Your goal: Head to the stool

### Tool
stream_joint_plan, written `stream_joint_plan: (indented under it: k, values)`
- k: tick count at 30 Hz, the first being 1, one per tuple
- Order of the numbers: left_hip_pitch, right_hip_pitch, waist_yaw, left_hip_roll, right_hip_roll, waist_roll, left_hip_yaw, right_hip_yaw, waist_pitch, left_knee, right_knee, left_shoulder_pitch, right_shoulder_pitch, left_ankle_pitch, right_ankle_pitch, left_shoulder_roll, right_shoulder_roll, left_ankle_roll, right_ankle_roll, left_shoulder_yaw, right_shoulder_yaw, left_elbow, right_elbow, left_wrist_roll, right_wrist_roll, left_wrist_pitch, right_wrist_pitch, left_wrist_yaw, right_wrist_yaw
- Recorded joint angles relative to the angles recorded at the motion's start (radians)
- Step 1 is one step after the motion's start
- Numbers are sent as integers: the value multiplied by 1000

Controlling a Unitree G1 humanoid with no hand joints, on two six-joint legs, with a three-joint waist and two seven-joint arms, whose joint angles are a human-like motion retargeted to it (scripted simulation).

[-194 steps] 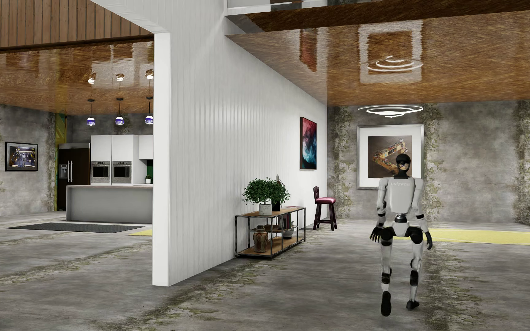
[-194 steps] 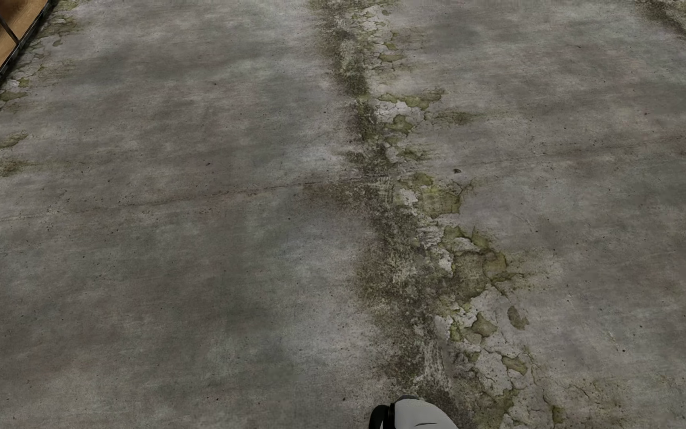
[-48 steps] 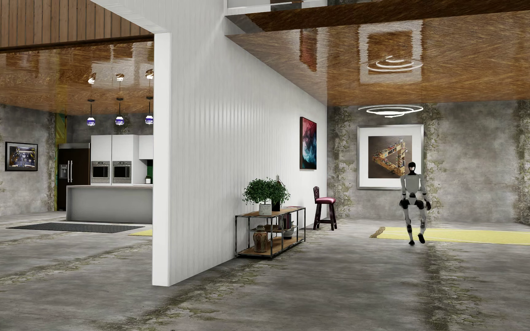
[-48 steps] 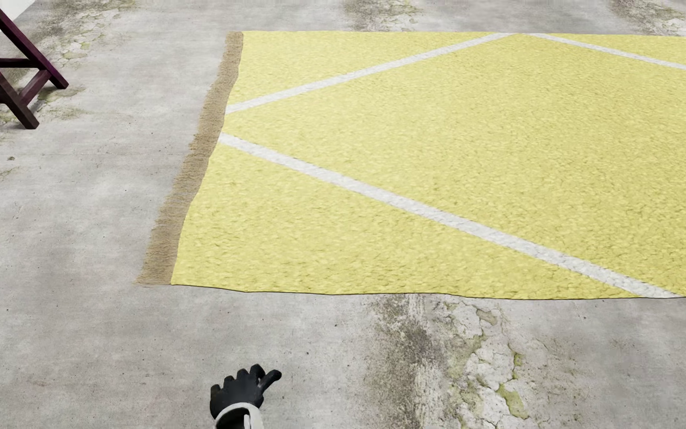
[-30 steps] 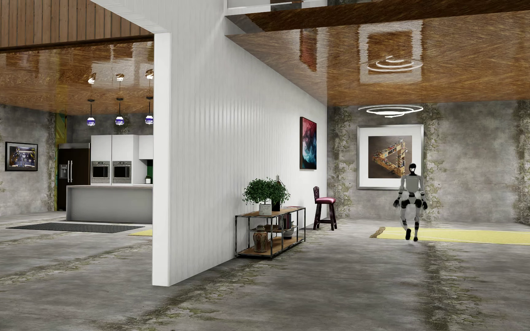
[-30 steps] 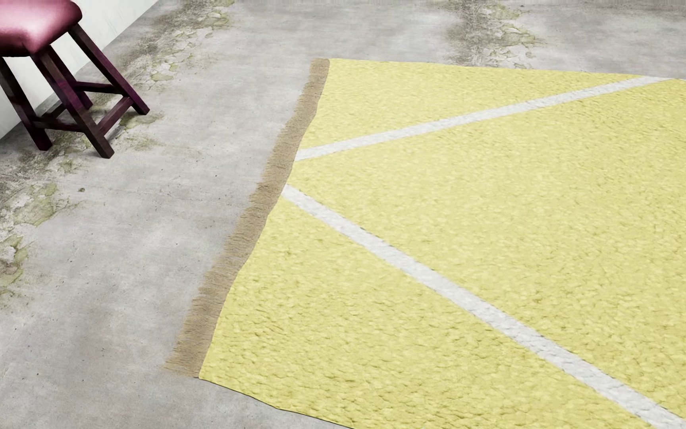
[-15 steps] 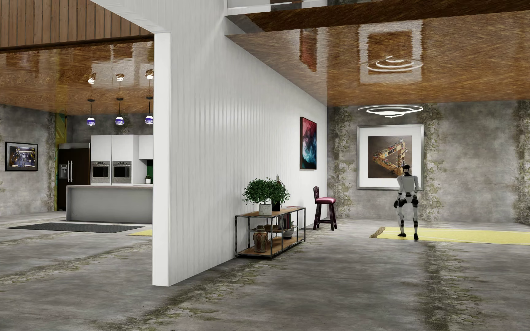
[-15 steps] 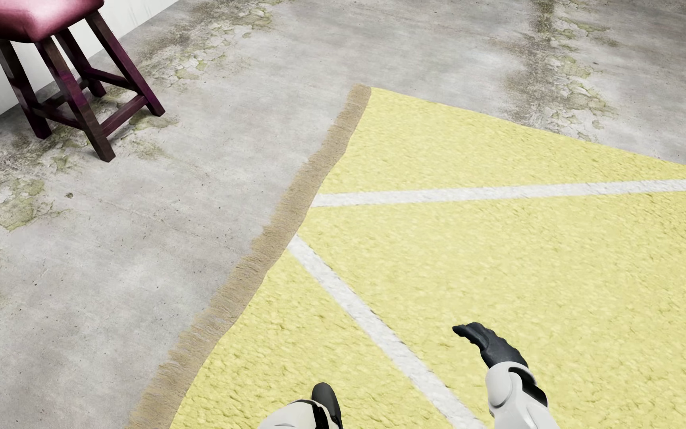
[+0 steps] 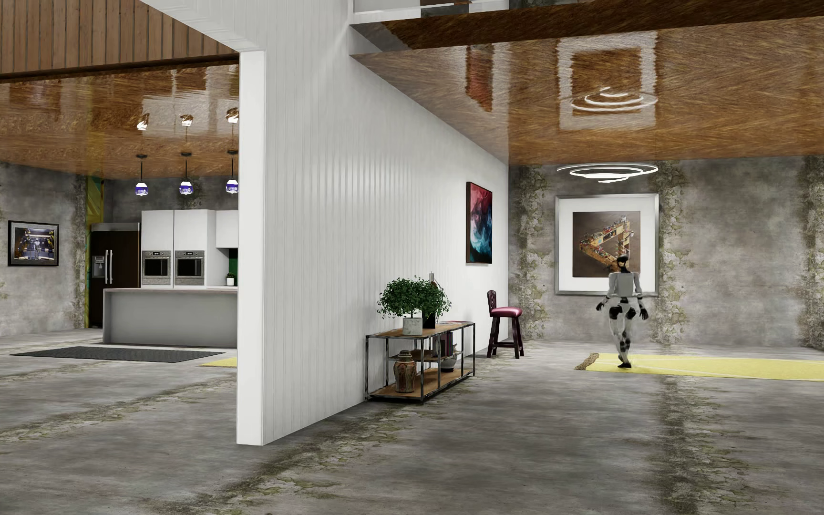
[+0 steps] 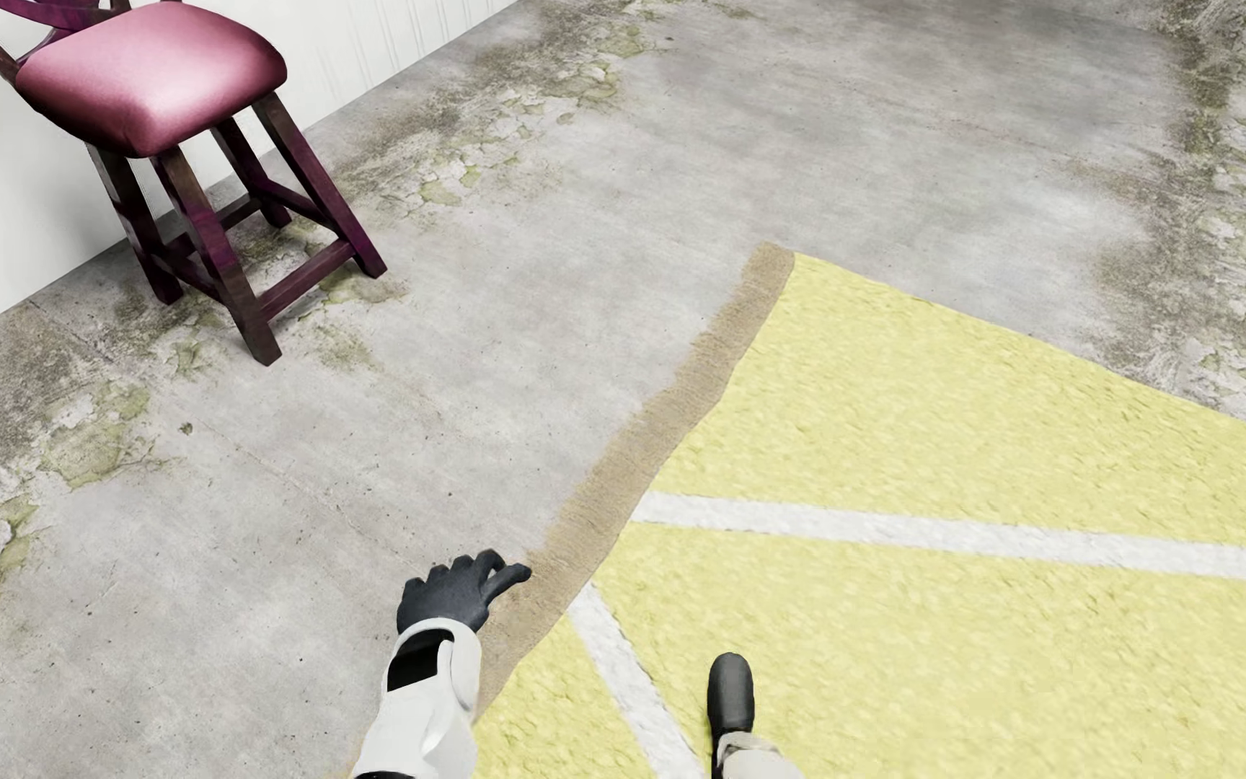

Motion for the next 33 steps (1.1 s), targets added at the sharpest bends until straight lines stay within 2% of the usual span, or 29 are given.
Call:
stream_joint_plan:
  k: [1, 2, 3, 4, 6, 8, 9, 11, 12, 14, 16, 17, 18, 19, 20, 21, 22, 23, 24, 25, 26, 27, 28, 29, 31, 32, 33]
  values:
    - [28, -13, 4, 9, 18, 2, -7, -30, 2, 21, -15, 5, -10, -28, 4, 7, 7, -16, 62, -5, -1, -6, -6, -11, -10, 13, 3, 0, -2]
    - [59, -14, 4, 28, 42, 7, -7, -22, 4, 45, 32, 22, -26, -46, 77, 20, 16, -32, 12, -7, 0, 0, -12, -11, -18, 39, 2, -6, -5]
    - [101, -19, 4, 48, 67, 16, -8, -4, 7, 81, 132, 48, -40, -37, 132, 25, 24, -50, -17, -5, -2, 13, -23, -15, -21, 67, -2, -7, -18]
    - [129, -14, 2, 71, 76, 26, -14, -8, 9, 129, 232, 77, -49, 6, 160, 29, 37, -58, -2, -5, -13, 41, -38, -16, -13, 91, -1, -11, -39]
    - [86, 8, 1, 139, 69, 56, -35, -73, 18, 369, 401, 120, -66, 190, 21, 43, 69, -57, -35, -17, -37, 153, -67, 16, 25, 136, -17, -60, -95]
    - [-95, 72, 4, 243, 50, 92, -43, -158, 27, 750, 461, 148, -105, 393, -94, 42, 75, -120, -34, -8, -32, 271, -42, 60, 52, 200, -13, -140, -137]
    - [-192, 118, 11, 282, 37, 109, -49, -192, 31, 892, 458, 175, -141, 420, -130, 33, 52, -164, -31, 6, -5, 280, -13, 69, 39, 212, -2, -148, -126]
    - [-381, 221, 31, 311, 20, 132, -40, -250, 37, 1050, 422, 264, -235, 329, -182, 16, -25, -112, -24, 54, 91, 223, 62, 43, -31, 187, 12, -94, -59]
    - [-461, 271, 43, 331, 17, 139, -17, -274, 40, 1067, 399, 323, -283, 326, -203, 12, -73, -126, -19, 90, 149, 173, 98, 8, -86, 158, -2, -61, -21]
    - [-590, 369, 68, 373, 24, 148, 46, -321, 43, 971, 348, 415, -382, 325, -244, -12, -139, -115, -8, 155, 230, 91, 123, -64, -147, 130, -13, -42, -14]
    - [-658, 461, 87, 385, 36, 151, 126, -369, 45, 698, 296, 452, -448, 329, -284, -23, -190, -91, 6, 194, 230, 84, 83, -104, -119, 134, -43, -52, -57]
    - [-663, 503, 93, 368, 44, 152, 165, -396, 46, 488, 268, 452, -468, 346, -298, -24, -205, -119, 14, 199, 200, 107, 49, -103, -78, 147, -55, -69, -89]
    - [-646, 543, 96, 329, 54, 152, 195, -421, 46, 228, 240, 450, -485, 360, -312, -24, -207, -118, 22, 196, 160, 131, 16, -91, -22, 158, -56, -91, -119]
    - [-629, 587, 99, 281, 69, 150, 193, -442, 44, -26, 200, 450, -500, 354, -320, -19, -208, -173, 31, 179, 136, 156, -13, -58, 23, 163, -60, -116, -152]
    - [-634, 635, 99, 241, 87, 147, 187, -464, 42, -176, 163, 453, -509, 298, -327, -12, -209, -177, 41, 158, 129, 173, -31, -15, 48, 155, -60, -138, -178]
    - [-652, 683, 94, 227, 105, 144, 229, -493, 39, -173, 140, 453, -510, 282, -335, -8, -206, -226, 51, 149, 121, 184, -44, 18, 74, 144, -59, -156, -189]
    - [-654, 726, 91, 218, 118, 139, 268, -518, 36, -108, 141, 451, -498, 334, -343, -4, -203, -178, 67, 144, 116, 190, -56, 49, 86, 136, -64, -165, -200]
    - [-662, 758, 97, 223, 121, 131, 277, -520, 34, 11, 160, 453, -485, 324, -334, -8, -194, -102, 78, 158, 128, 184, -57, 64, 80, 135, -60, -164, -203]
    - [-652, 794, 109, 220, 110, 121, 273, -509, 31, 72, 187, 461, -469, 321, -293, -27, -187, 16, 94, 188, 155, 167, -48, 62, 59, 140, -55, -157, -193]
    - [-619, 813, 121, 223, 83, 108, 286, -488, 26, 106, 250, 474, -450, 385, -231, -55, -182, 106, 86, 231, 185, 143, -33, 40, 31, 145, -57, -131, -174]
    - [-605, 792, 130, 218, 42, 91, 292, -456, 24, 161, 368, 477, -427, 379, -129, -83, -176, 146, 61, 269, 202, 131, -18, 11, 5, 147, -44, -97, -155]
    - [-579, 750, 132, 202, -18, 69, 300, -438, 23, 207, 535, 466, -397, 333, -40, -103, -160, 143, 1, 292, 204, 141, -5, -9, -8, 150, -25, -66, -131]
    - [-543, 672, 124, 172, -65, 46, 294, -385, 24, 221, 724, 436, -365, 292, 68, -106, -136, 130, -49, 292, 192, 168, 4, -5, -9, 163, -9, -46, -104]
    - [-504, 573, 109, 133, -96, 27, 278, -318, 23, 219, 894, 394, -335, 261, 107, -98, -113, 124, -82, 265, 176, 199, 7, 26, -3, 165, 2, -19, -72]
    - [-404, 354, 76, 55, -58, 4, 217, -165, 19, 158, 1124, 291, -268, 230, 10, -74, -69, 114, -72, 174, 150, 249, 4, 122, 10, 125, 4, 18, -11]
    - [-352, 255, 61, 23, -40, 2, 176, -112, 16, 122, 1179, 229, -232, 219, 6, -68, -53, 107, -80, 134, 144, 254, -4, 148, 5, 88, 4, 28, 6]
    - [-307, 167, 47, -5, -34, 2, 131, -72, 11, 99, 1184, 170, -196, 203, 20, -70, -39, 100, -59, 107, 137, 243, -16, 153, -4, 54, 10, 30, 10]
